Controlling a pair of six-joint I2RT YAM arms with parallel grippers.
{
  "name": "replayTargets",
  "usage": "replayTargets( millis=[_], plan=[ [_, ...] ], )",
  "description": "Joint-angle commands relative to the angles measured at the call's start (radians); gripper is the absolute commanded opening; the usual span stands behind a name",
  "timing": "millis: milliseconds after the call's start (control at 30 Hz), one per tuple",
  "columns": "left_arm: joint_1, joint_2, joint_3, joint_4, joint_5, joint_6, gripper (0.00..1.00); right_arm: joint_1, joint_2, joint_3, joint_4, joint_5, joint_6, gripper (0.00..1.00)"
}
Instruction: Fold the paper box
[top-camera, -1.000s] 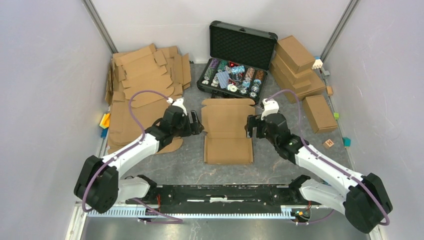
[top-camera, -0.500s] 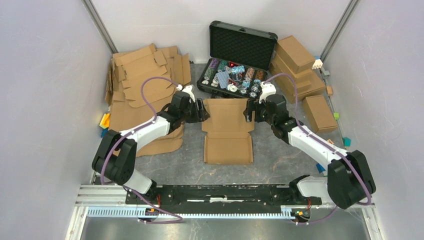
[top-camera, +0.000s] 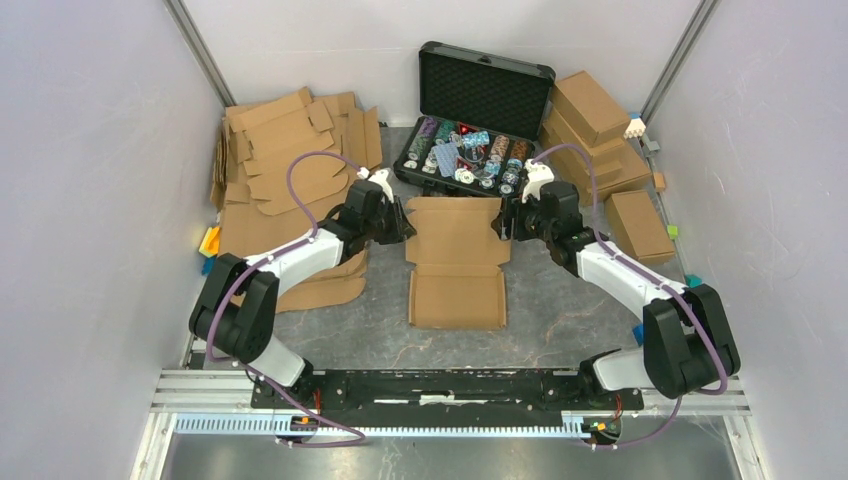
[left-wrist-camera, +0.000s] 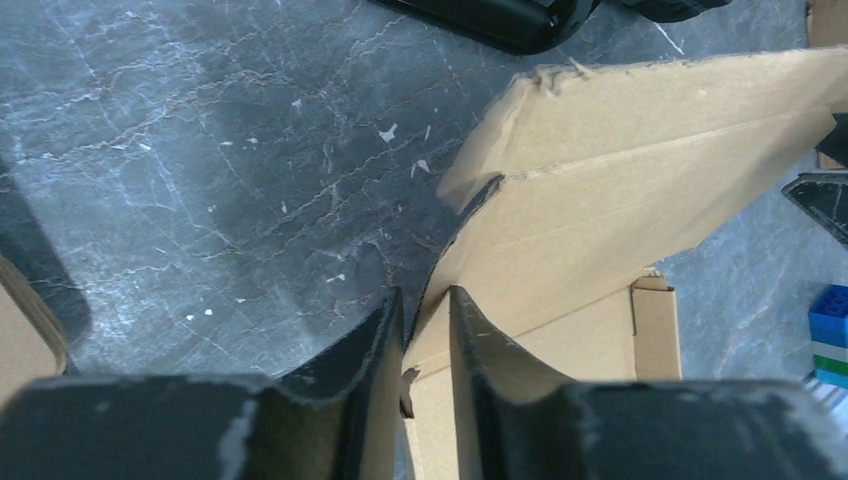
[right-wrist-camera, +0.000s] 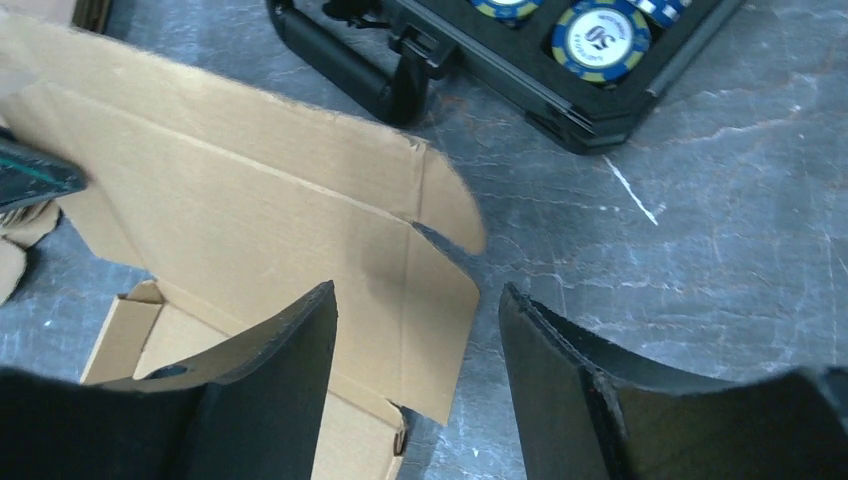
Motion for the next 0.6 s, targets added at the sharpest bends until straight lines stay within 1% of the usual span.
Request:
replayTargets(
  millis=[0,100,233,300,400,467,533,567],
  plan=[
    [0.005,-0.031,0.026,0.048,0.037,0.024,0.24,-0.001,0.007,0.023,0.063,-0.120,-0.014,0.61],
    [-0.002,-0.033,0.026,0.050,0.052,0.017,0.15,0.000,0.010,0.017,0.081,-0.167,-0.010,0.50],
    [-0.011,-0.038,0.022,0.048,0.044,0.013,0.11,0.000,-0.002,0.013,0.061,-0.177,-0.011,0.38],
    [-0.020,-0.050,0.019,0.048,0.033,0.011,0.09,0.000,-0.025,-0.004,0.069,-0.182,-0.005,0.35],
    [-0.037,-0.060,0.024,0.040,0.014,0.019,0.08,0.000,-0.041,-0.015,0.069,-0.180,-0.004,0.33],
    [-0.049,-0.064,0.033,0.021,-0.010,0.032,0.08,0.000,-0.037,-0.004,0.040,-0.142,-0.016,0.36],
    [-0.059,-0.070,0.037,0.018,-0.037,0.051,0.07,-0.001,-0.032,0.006,0.018,-0.105,-0.025,0.36],
    [-0.063,-0.075,0.034,-0.009,-0.045,0.060,0.07,0.000,-0.030,0.011,0.009,-0.085,-0.028,0.36]
  ],
)
